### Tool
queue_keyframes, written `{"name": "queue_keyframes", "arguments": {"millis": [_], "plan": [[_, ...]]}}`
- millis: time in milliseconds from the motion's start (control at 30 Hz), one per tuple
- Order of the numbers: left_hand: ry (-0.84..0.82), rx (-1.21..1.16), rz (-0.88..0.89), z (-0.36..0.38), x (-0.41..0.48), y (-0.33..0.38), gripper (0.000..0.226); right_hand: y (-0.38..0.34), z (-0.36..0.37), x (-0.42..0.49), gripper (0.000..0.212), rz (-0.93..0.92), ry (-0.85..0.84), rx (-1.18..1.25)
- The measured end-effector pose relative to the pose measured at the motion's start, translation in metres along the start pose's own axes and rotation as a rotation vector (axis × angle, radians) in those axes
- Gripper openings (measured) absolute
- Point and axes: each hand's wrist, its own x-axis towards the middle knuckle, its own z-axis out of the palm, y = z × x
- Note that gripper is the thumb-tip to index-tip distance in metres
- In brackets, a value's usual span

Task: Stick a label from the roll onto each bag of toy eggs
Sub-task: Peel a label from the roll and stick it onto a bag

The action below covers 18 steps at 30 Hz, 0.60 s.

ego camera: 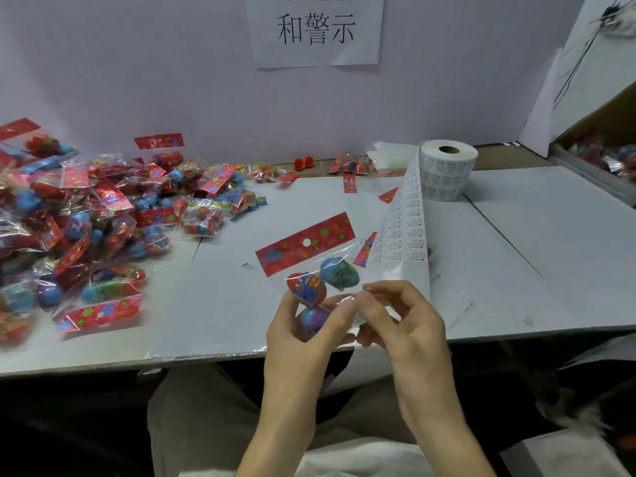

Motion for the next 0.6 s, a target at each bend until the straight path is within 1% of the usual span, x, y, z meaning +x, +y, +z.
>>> {"name": "queue_keyframes", "arguments": {"millis": [133, 233, 300, 367, 467, 533, 600], "plan": [[-0.013, 0.046, 0.044, -0.0028, -0.0001, -0.0011, 0.039, 0.0019, 0.0007, -0.0016, 0.041, 0.016, 0.012, -0.027], [-0.011, 0.027, 0.06, -0.0047, 0.0007, -0.002, 0.035, 0.0012, -0.0008, -0.0019, 0.028, 0.003, -0.014, -0.033], [0.019, 0.004, 0.058, -0.0056, 0.0016, -0.0048, 0.036, 0.0004, -0.002, -0.0017, 0.026, -0.002, -0.038, -0.031], [0.036, -0.015, 0.058, -0.0065, 0.0024, -0.0078, 0.041, 0.0006, -0.0027, -0.0013, 0.026, -0.003, -0.053, -0.025], [0.04, -0.012, 0.081, -0.0062, 0.0028, -0.0087, 0.048, 0.0007, -0.0039, -0.0005, 0.019, -0.018, -0.07, 0.01], [0.049, -0.02, 0.093, -0.0058, 0.0033, -0.0085, 0.042, 0.001, -0.0034, -0.0006, 0.018, -0.023, -0.073, -0.006], [0.063, -0.018, 0.104, -0.0051, 0.004, -0.0082, 0.033, 0.0019, -0.0029, -0.0005, 0.021, -0.02, -0.056, -0.03]]}}
